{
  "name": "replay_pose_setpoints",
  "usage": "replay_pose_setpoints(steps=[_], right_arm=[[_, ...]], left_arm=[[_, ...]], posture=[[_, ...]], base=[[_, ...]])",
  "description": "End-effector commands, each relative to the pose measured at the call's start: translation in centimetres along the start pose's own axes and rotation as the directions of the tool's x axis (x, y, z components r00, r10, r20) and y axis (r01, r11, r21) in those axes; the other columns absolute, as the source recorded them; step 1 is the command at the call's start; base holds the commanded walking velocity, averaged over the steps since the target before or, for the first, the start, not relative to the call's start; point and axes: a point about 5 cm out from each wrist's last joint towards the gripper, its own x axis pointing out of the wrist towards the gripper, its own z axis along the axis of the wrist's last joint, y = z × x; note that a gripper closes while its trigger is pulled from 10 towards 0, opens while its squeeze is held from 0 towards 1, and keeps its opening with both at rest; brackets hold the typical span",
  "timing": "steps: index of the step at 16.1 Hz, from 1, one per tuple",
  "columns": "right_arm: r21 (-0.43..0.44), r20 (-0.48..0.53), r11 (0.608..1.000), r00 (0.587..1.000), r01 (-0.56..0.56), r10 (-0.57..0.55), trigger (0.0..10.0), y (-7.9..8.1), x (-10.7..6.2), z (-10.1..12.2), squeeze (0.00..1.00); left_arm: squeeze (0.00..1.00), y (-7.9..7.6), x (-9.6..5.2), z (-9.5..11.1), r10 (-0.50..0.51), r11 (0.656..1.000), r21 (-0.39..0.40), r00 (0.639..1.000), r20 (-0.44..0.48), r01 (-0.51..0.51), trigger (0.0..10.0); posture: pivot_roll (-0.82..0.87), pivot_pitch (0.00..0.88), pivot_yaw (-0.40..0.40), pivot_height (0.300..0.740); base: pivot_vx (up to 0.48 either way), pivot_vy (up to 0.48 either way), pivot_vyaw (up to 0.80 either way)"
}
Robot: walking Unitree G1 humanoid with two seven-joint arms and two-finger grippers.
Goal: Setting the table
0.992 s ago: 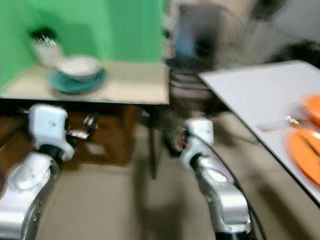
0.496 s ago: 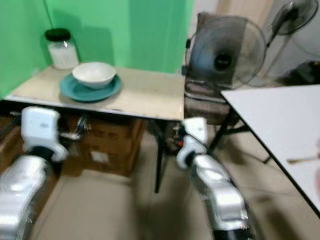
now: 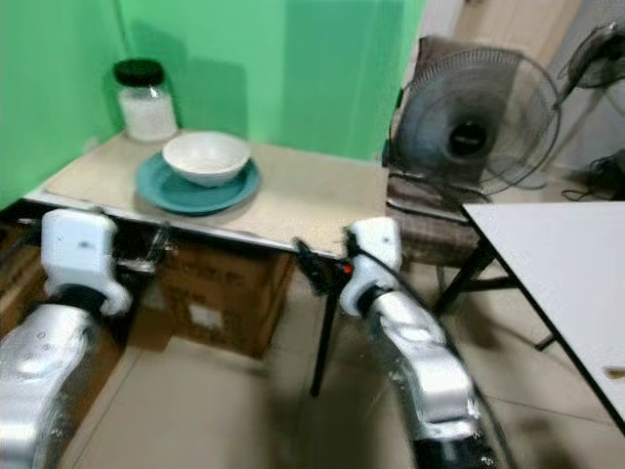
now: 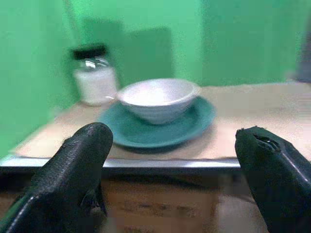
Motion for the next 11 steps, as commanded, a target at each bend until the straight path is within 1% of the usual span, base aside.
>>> replay_pose_setpoints(steps=[1, 2, 3, 5, 7, 10, 11], right_arm=[[-0.026, 0.035, 1.000, 0.999, -0.018, 0.019, 10.0, 0.3, 0.2, 0.8, 0.00], [-0.046, 0.037, 0.999, 0.999, -0.022, 0.024, 10.0, 0.4, 0.3, 0.9, 0.00], [-0.052, 0.035, 0.998, 0.999, -0.020, 0.022, 10.0, 0.4, 0.3, 0.9, 0.00], [-0.036, 0.041, 0.999, 0.999, -0.020, 0.021, 10.0, 0.5, 0.4, 1.0, 0.00], [0.021, 0.064, 1.000, 0.998, -0.013, 0.011, 10.0, 0.5, 0.5, 1.3, 0.00], [0.010, 0.080, 1.000, 0.997, -0.017, 0.016, 10.0, 0.4, 0.8, 1.5, 0.00], [0.007, 0.085, 1.000, 0.996, -0.018, 0.017, 10.0, 0.5, 1.1, 1.8, 0.00]], left_arm=[[0.00, 0.5, 0.0, 0.2, 0.017, 1.000, 0.015, 1.000, 0.003, -0.017, 10.0], [0.00, 0.4, 0.0, 0.2, 0.016, 1.000, 0.013, 1.000, 0.003, -0.016, 10.0], [0.00, 0.4, 0.0, 0.2, 0.015, 1.000, 0.011, 1.000, 0.004, -0.015, 10.0], [0.00, 0.3, 0.0, 0.2, 0.011, 1.000, 0.012, 1.000, 0.004, -0.011, 10.0], [0.00, 0.3, 0.1, 0.2, 0.009, 1.000, 0.014, 1.000, 0.004, -0.009, 10.0], [0.00, 0.3, 0.1, 0.2, 0.003, 1.000, 0.024, 1.000, 0.006, -0.003, 10.0], [0.00, 0.3, 0.2, 0.3, -0.005, 1.000, 0.028, 1.000, 0.008, 0.005, 10.0]], posture=[[0.06, 0.000, -0.058, 0.740], [0.06, 0.000, -0.058, 0.740], [0.06, 0.000, -0.058, 0.740], [0.06, 0.000, -0.057, 0.740], [0.06, 0.000, -0.058, 0.740], [0.06, 0.000, -0.052, 0.740], [0.06, 0.000, -0.047, 0.740]], base=[[0.352, 0.000, 0.00], [0.356, 0.000, 0.00], [0.352, 0.000, 0.80], [0.354, 0.000, 0.80], [0.354, 0.000, 0.00], [0.355, 0.000, 0.00], [0.356, 0.000, 0.00]])
